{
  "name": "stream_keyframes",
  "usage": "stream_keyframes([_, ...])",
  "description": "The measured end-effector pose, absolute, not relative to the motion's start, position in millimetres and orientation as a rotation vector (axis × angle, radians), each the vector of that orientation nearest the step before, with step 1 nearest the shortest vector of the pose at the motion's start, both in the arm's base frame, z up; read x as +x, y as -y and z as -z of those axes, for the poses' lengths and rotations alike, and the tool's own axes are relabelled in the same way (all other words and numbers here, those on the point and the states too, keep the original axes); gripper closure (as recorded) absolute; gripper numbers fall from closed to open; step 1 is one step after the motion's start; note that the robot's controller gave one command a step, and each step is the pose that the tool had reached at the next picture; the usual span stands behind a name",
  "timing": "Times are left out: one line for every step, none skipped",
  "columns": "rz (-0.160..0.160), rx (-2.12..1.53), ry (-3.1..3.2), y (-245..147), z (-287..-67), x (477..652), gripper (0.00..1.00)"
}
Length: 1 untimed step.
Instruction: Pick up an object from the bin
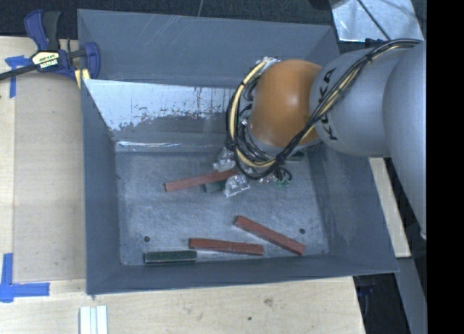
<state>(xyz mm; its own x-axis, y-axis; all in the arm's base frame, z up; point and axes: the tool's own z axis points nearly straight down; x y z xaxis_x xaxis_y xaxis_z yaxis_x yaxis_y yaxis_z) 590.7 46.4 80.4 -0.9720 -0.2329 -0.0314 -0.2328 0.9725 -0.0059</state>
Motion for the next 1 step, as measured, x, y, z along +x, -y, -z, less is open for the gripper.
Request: stream_keyframes([0.0,-0.433,-3.107,-62.8,-213.1,624.1,1.0])
